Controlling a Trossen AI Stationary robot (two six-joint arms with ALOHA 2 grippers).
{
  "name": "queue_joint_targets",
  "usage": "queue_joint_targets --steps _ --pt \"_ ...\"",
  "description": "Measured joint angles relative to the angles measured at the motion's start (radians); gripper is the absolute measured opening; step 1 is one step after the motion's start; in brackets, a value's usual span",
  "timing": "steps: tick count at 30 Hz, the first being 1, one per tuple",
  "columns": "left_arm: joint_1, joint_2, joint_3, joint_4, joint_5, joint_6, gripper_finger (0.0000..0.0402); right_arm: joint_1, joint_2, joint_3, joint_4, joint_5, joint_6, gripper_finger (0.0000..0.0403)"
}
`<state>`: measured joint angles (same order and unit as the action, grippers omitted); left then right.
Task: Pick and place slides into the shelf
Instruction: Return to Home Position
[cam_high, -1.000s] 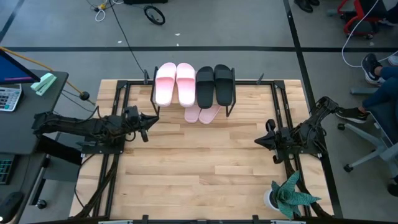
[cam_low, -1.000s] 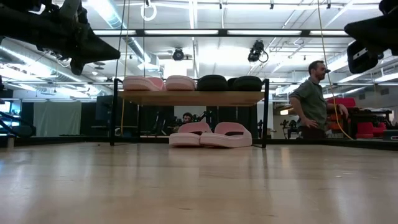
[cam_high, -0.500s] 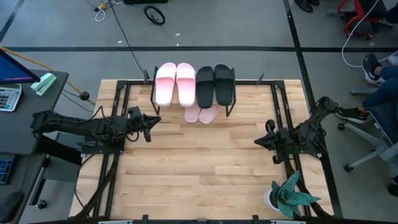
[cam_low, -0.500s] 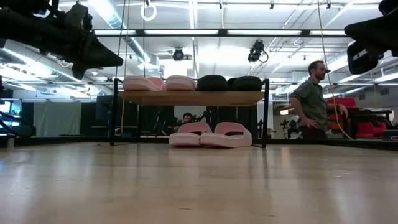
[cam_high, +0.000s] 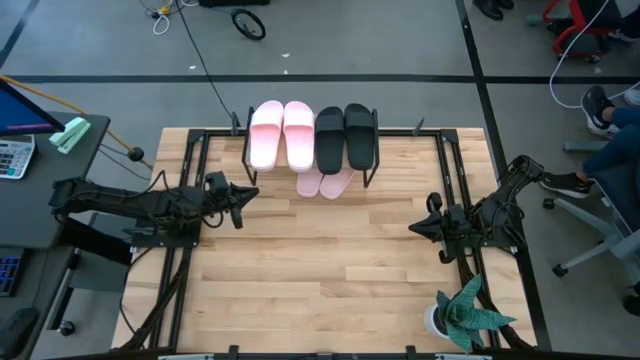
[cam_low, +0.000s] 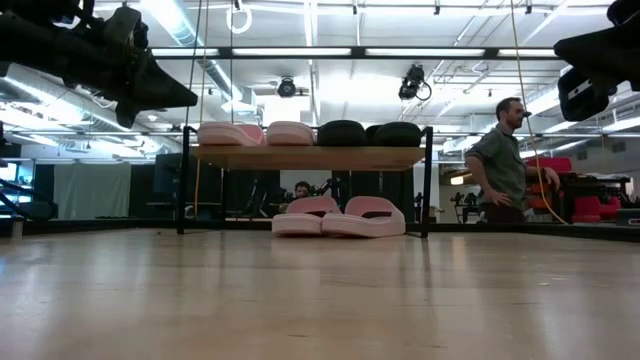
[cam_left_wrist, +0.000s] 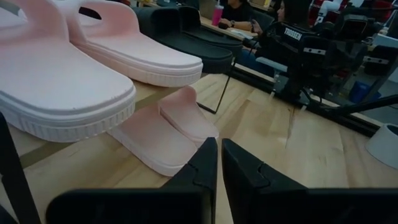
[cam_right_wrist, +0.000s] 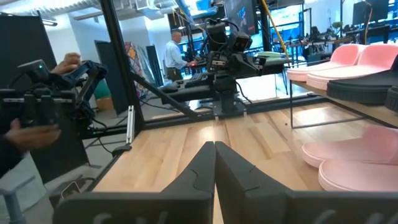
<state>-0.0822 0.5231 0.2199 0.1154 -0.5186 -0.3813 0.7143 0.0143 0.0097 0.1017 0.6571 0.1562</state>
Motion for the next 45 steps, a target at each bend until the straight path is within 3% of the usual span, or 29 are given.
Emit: queue_joint_targets --steps 6,20,24,28,30,34,40,45 --pt "-0.002 -0.007 0.0 -0.008 0.001 0.001 0.0024 0.0 0.001 0.0 0.0 0.0 0.0 0.0014" --pt "-0.027 -0.208 0.0 -0.207 -0.011 0.063 0.0036 0.0 0.001 0.013 -0.014 0.0 -0.001 0.0014" --pt "-0.062 -0.237 -0.086 -0.091 0.003 0.155 0.0029 0.0 0.001 0.013 -0.013 0.0 -0.001 0.0014" --pt "-0.099 -0.27 -0.211 0.159 0.134 0.346 0.0023 0.0 0.001 0.013 -0.013 0.0 -0.001 0.0014" --pt "-0.116 -0.278 -0.209 0.161 0.181 0.372 0.0023 0.0 0.001 0.013 -0.012 0.0 -0.001 0.0014" --pt "-0.124 -0.285 -0.21 0.163 0.182 0.399 0.003 0.0 0.001 0.014 -0.012 0.0 -0.001 0.0014" --pt "-0.124 -0.304 -0.211 0.086 0.182 0.391 0.0039 0.0 0.001 0.015 -0.02 0.0 -0.001 0.0014" --pt "-0.112 -0.395 -0.211 -0.038 0.182 0.342 0.004 0.0 0.001 0.015 -0.02 0.0 -0.001 0.0014"
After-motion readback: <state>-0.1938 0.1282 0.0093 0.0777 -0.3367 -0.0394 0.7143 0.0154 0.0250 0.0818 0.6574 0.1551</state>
